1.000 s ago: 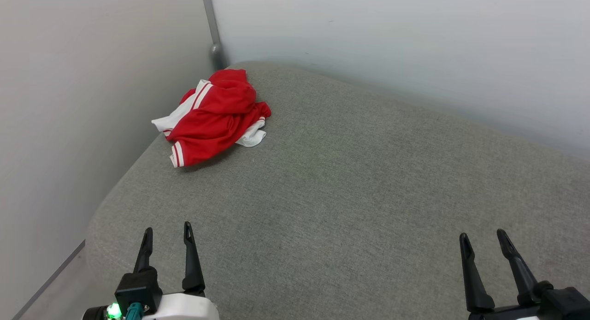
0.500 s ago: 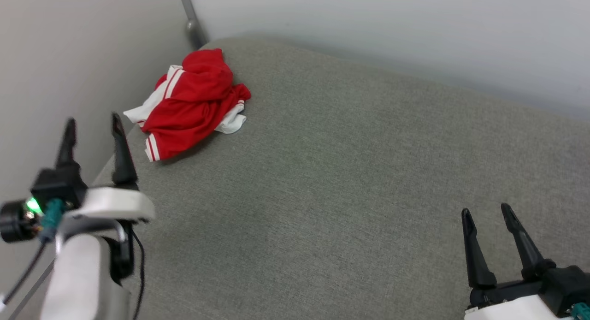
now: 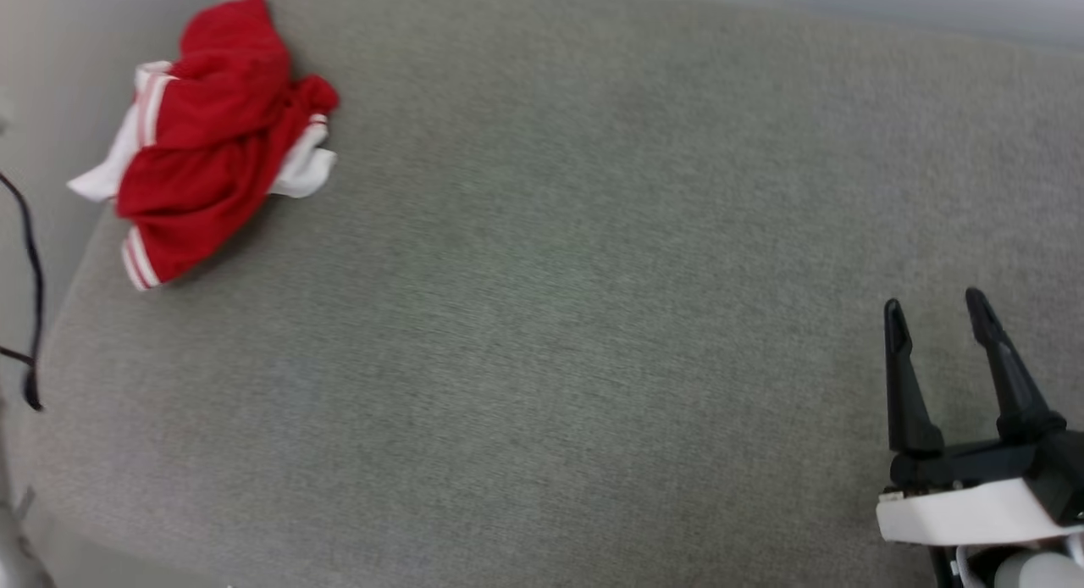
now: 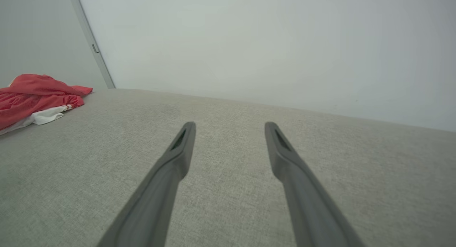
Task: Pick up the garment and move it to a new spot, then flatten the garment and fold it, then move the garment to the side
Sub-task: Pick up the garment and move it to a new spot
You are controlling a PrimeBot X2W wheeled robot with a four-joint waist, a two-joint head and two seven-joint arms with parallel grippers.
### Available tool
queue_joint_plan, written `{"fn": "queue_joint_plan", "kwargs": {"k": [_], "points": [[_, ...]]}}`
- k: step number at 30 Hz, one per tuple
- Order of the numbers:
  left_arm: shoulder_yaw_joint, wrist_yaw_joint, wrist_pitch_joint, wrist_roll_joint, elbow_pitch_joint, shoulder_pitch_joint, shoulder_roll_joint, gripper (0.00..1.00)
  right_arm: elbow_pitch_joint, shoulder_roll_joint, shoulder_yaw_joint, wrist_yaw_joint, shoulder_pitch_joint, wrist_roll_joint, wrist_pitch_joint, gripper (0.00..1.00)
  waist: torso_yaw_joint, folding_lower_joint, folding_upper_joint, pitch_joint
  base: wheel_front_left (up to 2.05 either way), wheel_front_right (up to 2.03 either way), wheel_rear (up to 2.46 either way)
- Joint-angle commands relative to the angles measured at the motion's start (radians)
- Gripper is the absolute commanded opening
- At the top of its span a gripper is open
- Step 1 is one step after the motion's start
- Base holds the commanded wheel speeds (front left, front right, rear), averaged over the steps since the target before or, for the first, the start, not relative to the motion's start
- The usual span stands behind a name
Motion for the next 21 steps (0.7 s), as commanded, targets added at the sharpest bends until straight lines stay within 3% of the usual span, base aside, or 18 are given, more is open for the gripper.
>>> {"fn": "queue_joint_plan", "kwargs": {"k": [1, 5, 13, 21], "points": [[-0.008, -0.02, 0.049, -0.002, 0.018, -0.036, 0.021, 1.0, -0.012, 0.001, -0.004, -0.001, -0.025, -0.006, -0.002, 1.0, -0.051, -0.0002, 0.0, 0.066, 0.0, 0.0, 0.0], [-0.028, -0.074, 0.2, -0.032, 0.069, -0.127, 0.088, 1.0, -0.032, 0.001, -0.008, -0.001, -0.054, -0.018, -0.002, 1.0, -0.08, -0.0002, 0.0, 0.122, 0.0, 0.0, 0.0], [-0.086, -0.114, 0.532, -0.143, 0.172, -0.196, 0.197, 1.0, -0.085, 0.001, -0.015, -0.001, -0.095, -0.035, -0.002, 1.0, -0.119, -0.0002, 0.0, 0.214, 0.0, 0.0, 0.0], [-0.207, -0.116, 0.862, -0.437, 0.111, -0.137, 0.321, 1.0, -0.134, 0.001, -0.012, -0.001, -0.143, -0.03, -0.002, 1.0, -0.159, -0.0002, 0.0, 0.298, 0.0, 0.0, 0.0]]}}
